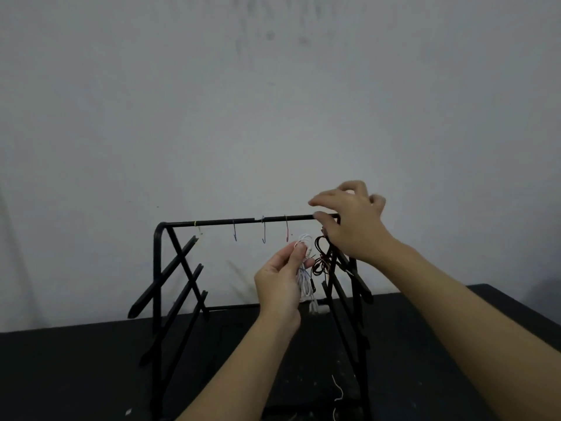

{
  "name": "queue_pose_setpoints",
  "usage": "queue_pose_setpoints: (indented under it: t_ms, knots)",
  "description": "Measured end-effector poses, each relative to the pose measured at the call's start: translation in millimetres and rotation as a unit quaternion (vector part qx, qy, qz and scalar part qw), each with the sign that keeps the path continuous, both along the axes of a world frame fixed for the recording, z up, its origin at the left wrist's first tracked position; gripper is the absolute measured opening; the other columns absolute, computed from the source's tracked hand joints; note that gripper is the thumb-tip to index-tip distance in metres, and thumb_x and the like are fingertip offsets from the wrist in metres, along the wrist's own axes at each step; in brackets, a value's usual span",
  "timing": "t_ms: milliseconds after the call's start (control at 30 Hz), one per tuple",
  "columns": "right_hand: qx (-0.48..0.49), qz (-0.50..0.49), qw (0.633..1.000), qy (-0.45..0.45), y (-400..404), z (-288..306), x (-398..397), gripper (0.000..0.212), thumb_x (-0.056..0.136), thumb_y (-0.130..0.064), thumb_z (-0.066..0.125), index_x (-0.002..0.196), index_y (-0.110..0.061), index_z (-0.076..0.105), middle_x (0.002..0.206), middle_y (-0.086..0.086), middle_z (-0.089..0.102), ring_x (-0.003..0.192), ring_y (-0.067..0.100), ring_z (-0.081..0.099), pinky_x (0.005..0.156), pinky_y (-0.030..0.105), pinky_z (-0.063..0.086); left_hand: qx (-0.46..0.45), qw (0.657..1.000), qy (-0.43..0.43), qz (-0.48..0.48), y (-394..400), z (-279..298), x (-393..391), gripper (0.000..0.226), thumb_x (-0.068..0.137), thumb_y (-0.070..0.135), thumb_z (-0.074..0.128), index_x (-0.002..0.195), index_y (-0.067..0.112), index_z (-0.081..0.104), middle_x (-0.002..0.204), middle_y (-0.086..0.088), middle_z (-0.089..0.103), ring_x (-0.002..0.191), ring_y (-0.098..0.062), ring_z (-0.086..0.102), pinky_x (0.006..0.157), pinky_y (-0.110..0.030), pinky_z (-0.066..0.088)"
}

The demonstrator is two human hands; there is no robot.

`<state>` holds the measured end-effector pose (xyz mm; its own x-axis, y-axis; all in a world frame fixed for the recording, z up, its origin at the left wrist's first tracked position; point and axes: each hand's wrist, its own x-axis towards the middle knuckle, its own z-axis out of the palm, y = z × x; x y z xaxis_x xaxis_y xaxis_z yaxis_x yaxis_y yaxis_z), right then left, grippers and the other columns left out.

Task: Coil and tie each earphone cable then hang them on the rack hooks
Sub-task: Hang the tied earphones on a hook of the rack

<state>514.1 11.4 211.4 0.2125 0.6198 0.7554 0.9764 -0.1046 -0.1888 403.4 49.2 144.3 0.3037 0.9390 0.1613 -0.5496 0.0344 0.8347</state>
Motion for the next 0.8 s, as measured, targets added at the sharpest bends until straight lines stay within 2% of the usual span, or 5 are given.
queue_pose_setpoints:
  t_ms: [167,333,533,667,800]
  knots:
    - [-0.109,0.040,0.990,-0.076,26,11,-8,0.034,0.093,-0.043,0.048,0.127,-0.040,0.052,0.119,-0.017,0.062,0.134,0.013,0.016,0.099,0.044,0.004,0.006,1.000,-0.004,-0.005,11,-20,4,0.010,0.085,0.016,0.063,0.093,0.015,0.069,0.079,0.005,0.072,0.065,-0.004,0.064,0.060,-0.012,0.051]
    - [-0.143,0.065,0.985,-0.076,40,16,-14,0.024,0.092,-0.037,0.053,0.113,-0.038,0.064,0.108,-0.007,0.058,0.132,0.013,0.024,0.103,0.050,0.009,-0.004,1.000,-0.013,0.006,19,-26,3,0.011,0.084,0.018,0.063,0.094,0.017,0.068,0.078,0.006,0.070,0.063,-0.002,0.063,0.059,-0.010,0.050]
    - [-0.137,0.066,0.988,-0.039,37,17,-10,0.020,0.090,-0.030,0.058,0.105,-0.036,0.068,0.094,-0.011,0.055,0.124,0.013,0.033,0.095,0.045,0.017,-0.006,1.000,-0.030,0.007,21,-17,6,0.009,0.086,0.016,0.062,0.093,0.016,0.067,0.067,0.009,0.070,0.062,-0.003,0.062,0.053,-0.012,0.049]
    - [-0.126,0.069,0.989,-0.024,36,18,-11,0.021,0.088,-0.026,0.060,0.104,-0.037,0.069,0.088,-0.013,0.056,0.111,0.012,0.040,0.080,0.036,0.017,-0.007,0.999,-0.046,0.011,22,-11,8,0.009,0.087,0.013,0.062,0.093,0.014,0.067,0.073,0.007,0.071,0.058,-0.001,0.063,0.058,-0.011,0.050]
    - [-0.121,0.074,0.990,-0.004,35,17,-12,0.020,0.088,-0.024,0.061,0.101,-0.036,0.070,0.092,-0.010,0.066,0.096,0.011,0.039,0.078,0.035,0.018,-0.017,0.999,-0.042,0.029,25,-10,10,0.007,0.086,0.013,0.063,0.092,0.016,0.067,0.077,0.005,0.070,0.060,-0.002,0.063,0.057,-0.011,0.051]
